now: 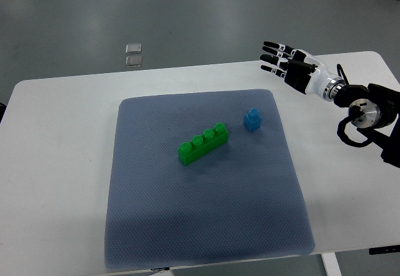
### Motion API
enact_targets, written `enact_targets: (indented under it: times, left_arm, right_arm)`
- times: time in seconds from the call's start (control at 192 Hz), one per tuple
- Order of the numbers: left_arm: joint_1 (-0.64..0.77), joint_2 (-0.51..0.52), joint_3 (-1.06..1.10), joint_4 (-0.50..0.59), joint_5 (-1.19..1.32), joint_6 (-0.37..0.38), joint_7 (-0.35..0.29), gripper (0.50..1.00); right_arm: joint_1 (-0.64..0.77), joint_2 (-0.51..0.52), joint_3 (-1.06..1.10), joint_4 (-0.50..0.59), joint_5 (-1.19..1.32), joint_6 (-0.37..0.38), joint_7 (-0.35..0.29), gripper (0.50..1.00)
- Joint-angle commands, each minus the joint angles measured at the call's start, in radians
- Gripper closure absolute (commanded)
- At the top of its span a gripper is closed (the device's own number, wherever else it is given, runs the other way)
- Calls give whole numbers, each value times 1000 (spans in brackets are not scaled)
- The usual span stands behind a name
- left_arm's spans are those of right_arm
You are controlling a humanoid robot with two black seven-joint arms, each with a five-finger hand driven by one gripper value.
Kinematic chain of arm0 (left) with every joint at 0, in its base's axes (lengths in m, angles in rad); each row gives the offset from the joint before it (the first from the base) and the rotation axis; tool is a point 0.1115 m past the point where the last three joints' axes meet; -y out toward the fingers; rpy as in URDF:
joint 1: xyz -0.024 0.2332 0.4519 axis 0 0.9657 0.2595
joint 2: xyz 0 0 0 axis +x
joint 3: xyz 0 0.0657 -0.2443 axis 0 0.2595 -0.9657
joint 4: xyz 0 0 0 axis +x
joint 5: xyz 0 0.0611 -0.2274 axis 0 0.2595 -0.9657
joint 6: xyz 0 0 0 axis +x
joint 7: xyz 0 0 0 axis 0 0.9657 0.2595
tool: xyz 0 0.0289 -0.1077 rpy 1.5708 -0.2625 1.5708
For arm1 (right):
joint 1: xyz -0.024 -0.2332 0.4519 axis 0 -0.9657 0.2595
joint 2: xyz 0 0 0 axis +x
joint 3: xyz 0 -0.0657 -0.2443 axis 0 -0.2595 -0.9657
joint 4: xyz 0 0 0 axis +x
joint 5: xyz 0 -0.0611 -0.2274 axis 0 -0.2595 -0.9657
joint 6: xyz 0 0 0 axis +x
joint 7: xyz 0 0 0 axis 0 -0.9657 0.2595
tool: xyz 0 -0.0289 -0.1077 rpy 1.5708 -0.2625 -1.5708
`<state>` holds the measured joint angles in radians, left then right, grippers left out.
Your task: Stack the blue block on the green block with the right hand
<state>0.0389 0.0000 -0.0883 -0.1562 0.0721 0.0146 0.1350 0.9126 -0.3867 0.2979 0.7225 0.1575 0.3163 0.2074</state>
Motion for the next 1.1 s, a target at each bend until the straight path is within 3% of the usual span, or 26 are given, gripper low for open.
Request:
enact_targets:
  times: [0.0, 0.27, 0.535, 0.738, 0.956, 1.008, 1.013, 1.096]
  left_arm:
    - [1, 0, -2, -3, 0, 1, 0, 500]
    - [-1, 0, 1, 1, 0, 1, 0, 500]
    - [-1, 0, -1, 0, 0, 1, 0, 500]
    - [-1, 0, 1, 0, 0, 1, 0, 500]
    - [1, 0, 1, 0, 0, 1, 0, 500]
    - [1, 0, 1, 0, 0, 1, 0, 500]
    - [1, 0, 1, 0, 0, 1, 0, 500]
    - [-1, 0, 1, 0, 0, -1, 0, 500]
  right_arm:
    - [0, -1, 6, 0, -58, 12, 4, 574]
    - [20, -8, 12, 2, -259, 55, 10, 576]
    - [45, -24, 10, 2, -820, 41, 188, 579]
    - [48, -28, 9, 2, -998, 40, 211, 579]
    - [57, -26, -8, 2, -1386, -106, 211, 579]
    - [57, -26, -8, 2, -1386, -106, 211, 579]
    - [55, -26, -9, 2, -1447, -144, 211, 579]
    - [55, -23, -11, 0, -1517, -190, 207, 579]
